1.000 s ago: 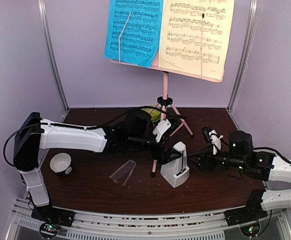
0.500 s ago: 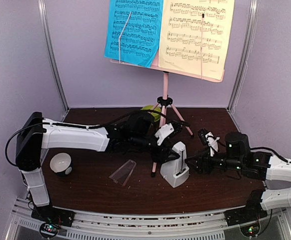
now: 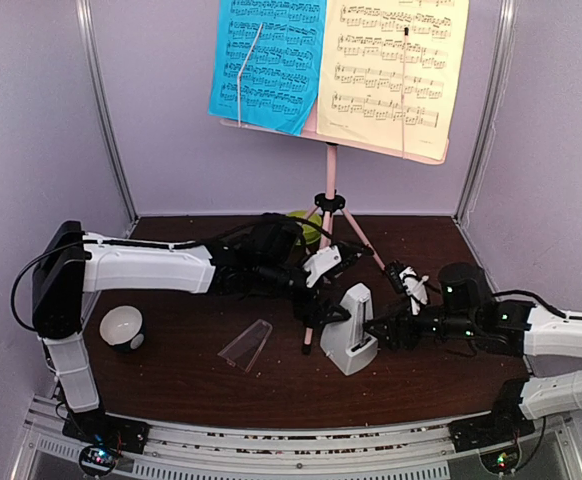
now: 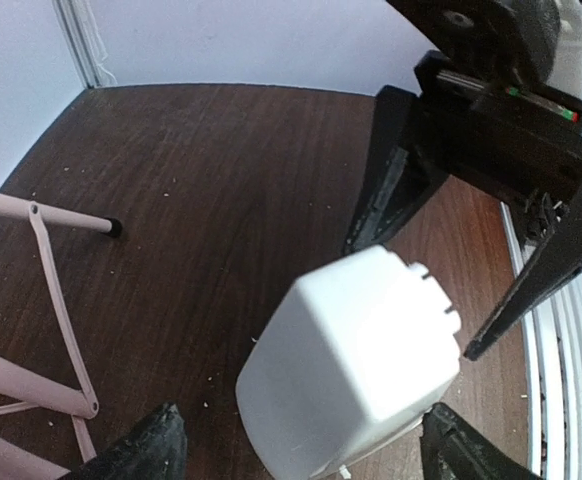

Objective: Set up the instrument practice props

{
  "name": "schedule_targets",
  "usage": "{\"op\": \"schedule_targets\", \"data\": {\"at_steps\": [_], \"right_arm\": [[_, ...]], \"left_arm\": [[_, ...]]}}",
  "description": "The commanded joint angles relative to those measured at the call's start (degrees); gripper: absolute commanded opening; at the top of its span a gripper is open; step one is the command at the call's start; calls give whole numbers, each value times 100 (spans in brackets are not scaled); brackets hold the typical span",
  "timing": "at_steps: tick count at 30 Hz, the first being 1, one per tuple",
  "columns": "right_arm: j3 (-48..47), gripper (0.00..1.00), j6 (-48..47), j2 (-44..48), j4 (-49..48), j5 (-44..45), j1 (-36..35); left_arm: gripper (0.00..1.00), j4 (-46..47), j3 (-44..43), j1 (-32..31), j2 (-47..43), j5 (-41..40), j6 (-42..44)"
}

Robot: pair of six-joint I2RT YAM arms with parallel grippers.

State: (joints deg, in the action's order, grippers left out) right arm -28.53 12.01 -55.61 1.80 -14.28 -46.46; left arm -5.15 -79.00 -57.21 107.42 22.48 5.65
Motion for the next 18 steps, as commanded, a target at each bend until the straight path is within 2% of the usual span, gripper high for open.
{"op": "schedule_targets", "data": {"at_steps": [1,4,9,14,18], "right_arm": [[-101,70,17,154,-35,6,58],[15,71,96,341,-45,92,108],[180,71,53,497,103,370,123],[180,71,61,490,132,406,132],[102,71,38,401,195,375,133]], "left_arm": [[84,561,46,-28,-276,-390,-751],[84,910,216,-158,-258,-810,-1172],[84,902,0,-264,2,-1220,-1607],[97,1212,231,-349,-74,-1123,-1488],[96,1253,305,-352,-110,-1283,-1531]]}}
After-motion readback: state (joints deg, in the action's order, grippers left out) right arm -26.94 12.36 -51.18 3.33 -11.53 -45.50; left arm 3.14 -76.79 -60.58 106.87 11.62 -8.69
